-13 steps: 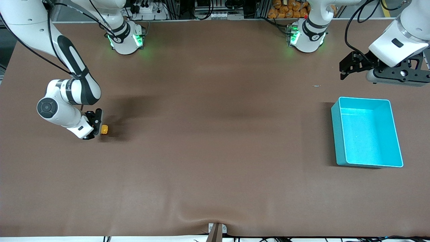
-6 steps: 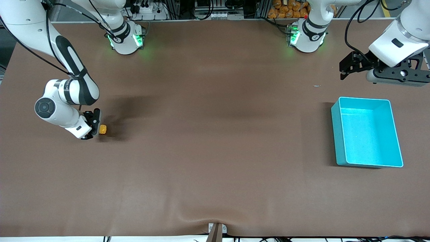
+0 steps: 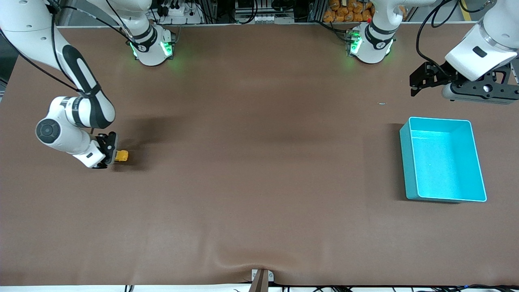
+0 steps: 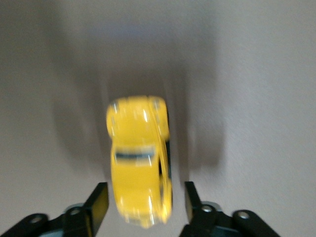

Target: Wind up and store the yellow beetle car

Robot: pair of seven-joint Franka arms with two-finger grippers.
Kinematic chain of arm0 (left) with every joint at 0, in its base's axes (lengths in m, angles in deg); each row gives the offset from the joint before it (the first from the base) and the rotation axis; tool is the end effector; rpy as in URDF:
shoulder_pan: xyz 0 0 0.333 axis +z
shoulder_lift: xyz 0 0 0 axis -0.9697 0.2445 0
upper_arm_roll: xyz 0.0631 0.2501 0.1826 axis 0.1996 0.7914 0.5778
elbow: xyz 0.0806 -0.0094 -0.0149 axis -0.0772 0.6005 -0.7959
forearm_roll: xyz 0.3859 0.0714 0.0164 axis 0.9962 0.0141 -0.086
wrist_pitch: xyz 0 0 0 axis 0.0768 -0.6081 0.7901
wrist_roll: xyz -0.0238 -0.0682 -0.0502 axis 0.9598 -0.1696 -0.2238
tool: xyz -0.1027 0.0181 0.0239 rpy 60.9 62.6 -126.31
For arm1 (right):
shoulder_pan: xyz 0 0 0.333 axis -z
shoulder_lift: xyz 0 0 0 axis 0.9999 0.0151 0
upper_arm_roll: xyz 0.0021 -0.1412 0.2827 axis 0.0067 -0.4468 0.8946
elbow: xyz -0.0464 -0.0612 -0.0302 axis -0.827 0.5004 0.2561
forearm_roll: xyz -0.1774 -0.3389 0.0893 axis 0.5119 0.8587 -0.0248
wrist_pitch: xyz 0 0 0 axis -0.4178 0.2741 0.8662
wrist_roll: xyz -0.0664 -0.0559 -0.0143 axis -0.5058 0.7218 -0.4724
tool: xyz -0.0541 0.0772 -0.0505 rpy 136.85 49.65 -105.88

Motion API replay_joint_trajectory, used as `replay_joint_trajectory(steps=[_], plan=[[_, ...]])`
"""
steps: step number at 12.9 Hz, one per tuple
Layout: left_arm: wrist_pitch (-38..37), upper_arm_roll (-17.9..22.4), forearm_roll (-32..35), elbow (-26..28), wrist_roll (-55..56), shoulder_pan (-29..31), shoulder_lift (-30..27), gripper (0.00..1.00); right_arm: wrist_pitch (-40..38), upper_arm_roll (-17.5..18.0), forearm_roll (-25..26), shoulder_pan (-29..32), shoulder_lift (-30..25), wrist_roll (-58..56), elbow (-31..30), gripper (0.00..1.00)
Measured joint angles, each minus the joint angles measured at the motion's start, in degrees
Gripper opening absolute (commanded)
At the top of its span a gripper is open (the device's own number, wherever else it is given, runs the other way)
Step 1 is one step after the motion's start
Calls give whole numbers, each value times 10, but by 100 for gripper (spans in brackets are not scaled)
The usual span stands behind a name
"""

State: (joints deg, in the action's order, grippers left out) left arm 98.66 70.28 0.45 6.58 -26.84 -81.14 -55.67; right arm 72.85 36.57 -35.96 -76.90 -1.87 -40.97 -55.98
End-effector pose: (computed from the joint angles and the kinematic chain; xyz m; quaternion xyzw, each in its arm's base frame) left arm 0.5293 -0.1131 0.6482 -0.9967 0.0800 0.0081 0.0108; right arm 0.5525 -0.1035 0.1936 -0.7245 -0.6861 0.0648 0.0130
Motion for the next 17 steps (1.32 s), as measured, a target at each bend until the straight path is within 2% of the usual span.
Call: replay_joint_trajectory(steps=[2, 4, 12, 17], plan=[[0, 0, 0, 0, 0, 0, 0, 100, -63, 0, 0, 2, 0, -6, 45, 100], [0, 0, 0, 0, 0, 0, 0, 100, -93, 0, 0, 3, 0, -9, 72, 100], [-1, 1, 0, 1, 0, 2, 2, 100, -100, 0, -3, 16, 1, -9, 76, 100], [-2, 8, 0, 6, 51, 18, 44, 100, -100, 1, -3, 16, 2, -8, 76, 100]])
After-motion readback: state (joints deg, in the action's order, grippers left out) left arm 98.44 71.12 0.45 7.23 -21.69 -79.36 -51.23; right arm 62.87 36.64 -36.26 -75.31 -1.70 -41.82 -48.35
